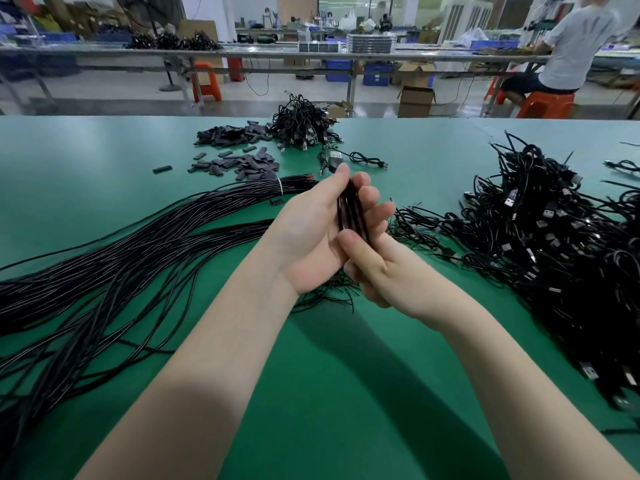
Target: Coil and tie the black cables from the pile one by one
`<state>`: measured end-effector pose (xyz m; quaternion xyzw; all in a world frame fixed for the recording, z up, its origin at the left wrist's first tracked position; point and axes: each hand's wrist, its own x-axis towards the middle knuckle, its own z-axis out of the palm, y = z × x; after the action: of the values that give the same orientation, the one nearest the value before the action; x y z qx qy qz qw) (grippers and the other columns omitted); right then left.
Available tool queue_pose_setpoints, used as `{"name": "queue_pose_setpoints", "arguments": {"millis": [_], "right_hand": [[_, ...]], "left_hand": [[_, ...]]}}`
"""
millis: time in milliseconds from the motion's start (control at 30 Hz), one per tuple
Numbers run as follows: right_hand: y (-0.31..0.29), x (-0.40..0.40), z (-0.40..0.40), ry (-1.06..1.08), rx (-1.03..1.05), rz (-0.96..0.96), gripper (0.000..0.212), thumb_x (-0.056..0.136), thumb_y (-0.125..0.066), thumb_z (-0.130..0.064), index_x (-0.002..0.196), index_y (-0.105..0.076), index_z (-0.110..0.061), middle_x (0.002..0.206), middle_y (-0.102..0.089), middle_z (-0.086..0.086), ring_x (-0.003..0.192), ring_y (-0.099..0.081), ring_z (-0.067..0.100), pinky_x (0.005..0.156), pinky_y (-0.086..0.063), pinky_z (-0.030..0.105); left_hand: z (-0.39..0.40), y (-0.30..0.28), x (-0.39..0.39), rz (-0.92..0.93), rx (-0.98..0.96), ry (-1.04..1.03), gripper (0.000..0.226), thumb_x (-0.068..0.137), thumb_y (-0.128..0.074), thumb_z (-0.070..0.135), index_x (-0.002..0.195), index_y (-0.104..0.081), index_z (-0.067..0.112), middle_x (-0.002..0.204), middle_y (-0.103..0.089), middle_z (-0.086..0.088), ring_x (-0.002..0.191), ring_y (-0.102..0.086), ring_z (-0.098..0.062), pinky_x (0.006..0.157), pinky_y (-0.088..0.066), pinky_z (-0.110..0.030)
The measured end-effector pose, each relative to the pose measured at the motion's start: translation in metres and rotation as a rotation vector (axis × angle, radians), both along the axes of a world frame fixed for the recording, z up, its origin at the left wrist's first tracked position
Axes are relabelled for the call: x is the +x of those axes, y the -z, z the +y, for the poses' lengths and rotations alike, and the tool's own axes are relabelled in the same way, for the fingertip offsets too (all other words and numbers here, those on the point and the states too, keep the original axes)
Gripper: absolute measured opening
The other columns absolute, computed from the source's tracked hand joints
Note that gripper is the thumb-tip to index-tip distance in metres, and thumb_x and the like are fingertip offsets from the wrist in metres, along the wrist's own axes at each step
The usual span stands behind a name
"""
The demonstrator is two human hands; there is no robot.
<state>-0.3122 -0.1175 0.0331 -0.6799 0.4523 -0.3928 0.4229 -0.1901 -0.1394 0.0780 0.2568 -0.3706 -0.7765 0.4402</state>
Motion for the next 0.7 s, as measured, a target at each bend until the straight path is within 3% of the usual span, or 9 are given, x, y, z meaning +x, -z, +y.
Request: {"name": "queue_pose_setpoints", "arguments": {"millis": [100,200,333,467,567,700], "right_hand": [[-0.001,0.000,0.000,-0.032,-0.115,0.010,0.004,0.095,-0.044,-0.038,0.092,-0.043,-0.035,0.061,-0.053,-0.027,0.051,-0.050,-0.012,0.050,-0.037,0.005],[0.000,0.000,-0.005,0.140,-0.113,-0.068,0.014,0.093,-0.055,-0.041,0.087,-0.049,-0.029,0.051,-0.049,-0.025,0.047,-0.046,-0.004,0.054,-0.032,0.015],[0.002,0.004,-0.007,0.235,-0.109,0.073,0.024,0.096,-0.052,-0.036,0.079,-0.047,-0.020,0.051,-0.048,-0.011,0.044,-0.046,0.003,0.044,-0.044,0.031],[0.007,0.004,-0.004,0.149,0.003,0.034,0.022,0.098,-0.048,-0.040,0.082,-0.045,-0.024,0.047,-0.044,-0.010,0.042,-0.041,0.010,0.037,-0.037,0.023],[0.011,0.005,-0.005,0.125,0.100,-0.014,0.026,0.098,-0.047,-0.044,0.088,-0.046,-0.020,0.062,-0.043,-0.004,0.051,-0.044,0.011,0.040,-0.036,0.024],[0.013,0.007,-0.006,0.114,0.087,0.062,0.030,0.101,-0.042,-0.038,0.079,-0.042,-0.018,0.074,-0.042,0.007,0.049,-0.047,0.011,0.040,-0.040,0.026]], "left_hand": [[0.001,0.000,0.000,-0.019,0.016,-0.004,0.035,0.104,-0.035,0.040,0.078,-0.048,0.020,0.054,-0.048,0.011,0.058,-0.062,-0.010,0.075,-0.047,-0.022],[0.000,0.002,-0.004,-0.015,0.030,-0.069,0.039,0.104,-0.032,0.042,0.075,-0.046,0.020,0.052,-0.045,0.010,0.059,-0.053,-0.010,0.077,-0.044,-0.025],[-0.004,0.012,-0.012,-0.047,0.064,-0.141,0.043,0.105,-0.029,0.040,0.072,-0.044,0.017,0.062,-0.050,0.004,0.063,-0.060,-0.010,0.072,-0.047,-0.022],[-0.009,0.019,-0.011,-0.106,0.055,-0.169,0.043,0.105,-0.034,0.037,0.071,-0.048,0.014,0.063,-0.061,0.000,0.071,-0.067,-0.013,0.068,-0.054,-0.020],[-0.010,0.022,-0.010,-0.129,0.053,-0.180,0.042,0.105,-0.035,0.035,0.072,-0.048,0.013,0.060,-0.064,0.000,0.071,-0.068,-0.015,0.067,-0.056,-0.021],[-0.011,0.022,-0.006,-0.220,0.024,-0.172,0.039,0.105,-0.036,0.031,0.075,-0.049,0.011,0.062,-0.066,-0.002,0.066,-0.068,-0.015,0.064,-0.056,-0.022]]}}
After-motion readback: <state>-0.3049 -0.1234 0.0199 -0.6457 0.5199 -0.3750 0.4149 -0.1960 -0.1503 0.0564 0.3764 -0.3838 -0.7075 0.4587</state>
